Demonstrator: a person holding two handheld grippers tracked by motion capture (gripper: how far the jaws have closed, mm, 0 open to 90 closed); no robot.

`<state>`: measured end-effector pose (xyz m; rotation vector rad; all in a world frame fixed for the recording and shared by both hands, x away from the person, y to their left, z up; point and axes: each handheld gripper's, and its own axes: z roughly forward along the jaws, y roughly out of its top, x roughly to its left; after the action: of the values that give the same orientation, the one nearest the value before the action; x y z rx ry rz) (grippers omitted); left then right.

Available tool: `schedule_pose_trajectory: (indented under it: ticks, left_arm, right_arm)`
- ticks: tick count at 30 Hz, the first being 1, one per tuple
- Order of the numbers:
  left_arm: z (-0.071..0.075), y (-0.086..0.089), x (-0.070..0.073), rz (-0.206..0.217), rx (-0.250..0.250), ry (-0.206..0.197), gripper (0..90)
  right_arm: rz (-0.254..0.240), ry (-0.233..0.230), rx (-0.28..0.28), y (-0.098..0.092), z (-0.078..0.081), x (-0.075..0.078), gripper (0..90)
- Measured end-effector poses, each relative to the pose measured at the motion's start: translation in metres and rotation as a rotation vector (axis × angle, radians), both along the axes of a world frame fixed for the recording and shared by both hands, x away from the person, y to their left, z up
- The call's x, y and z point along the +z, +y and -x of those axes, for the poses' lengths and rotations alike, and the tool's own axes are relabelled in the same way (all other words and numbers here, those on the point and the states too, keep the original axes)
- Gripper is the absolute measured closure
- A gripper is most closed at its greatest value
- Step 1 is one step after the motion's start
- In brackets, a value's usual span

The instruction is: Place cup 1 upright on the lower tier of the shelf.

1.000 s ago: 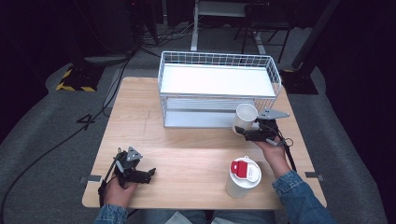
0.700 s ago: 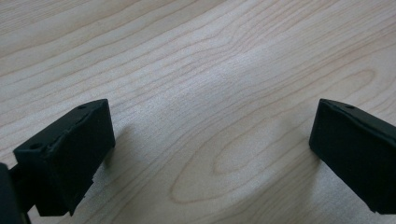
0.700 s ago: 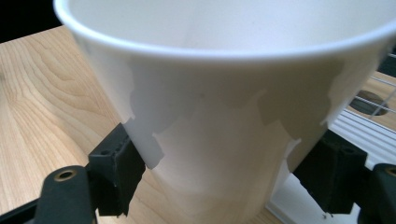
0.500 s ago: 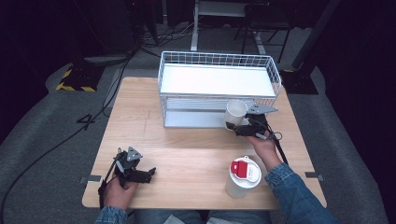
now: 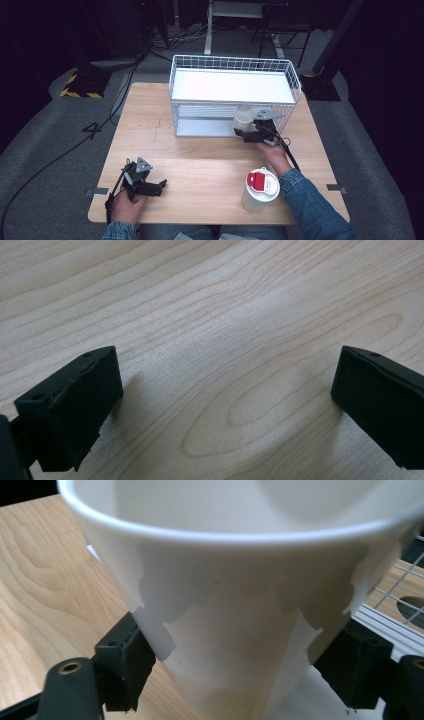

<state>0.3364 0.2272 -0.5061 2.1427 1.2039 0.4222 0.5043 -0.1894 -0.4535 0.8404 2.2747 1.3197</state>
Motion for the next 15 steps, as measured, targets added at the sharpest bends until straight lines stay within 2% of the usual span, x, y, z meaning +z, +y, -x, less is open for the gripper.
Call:
schedule_pose_trajectory:
  ticks: [3, 8, 15]
  left_arm:
    - [0.000, 0.000, 0.000, 0.000, 0.000, 0.000, 0.6]
    - [0.000, 0.000, 0.000, -0.002, 0.000, -0.001, 0.6]
    - [0.000, 0.000, 0.000, -0.001, 0.001, 0.000, 0.6]
  right_arm:
    - [0.000, -0.004, 0.000, 0.002, -0.002, -0.002, 23.3]
    - [-0.028, -0.006, -0.012, 0.009, -0.011, -0.008, 23.3]
    - [-0.019, -0.014, -0.015, 0.014, -0.017, -0.012, 23.3]
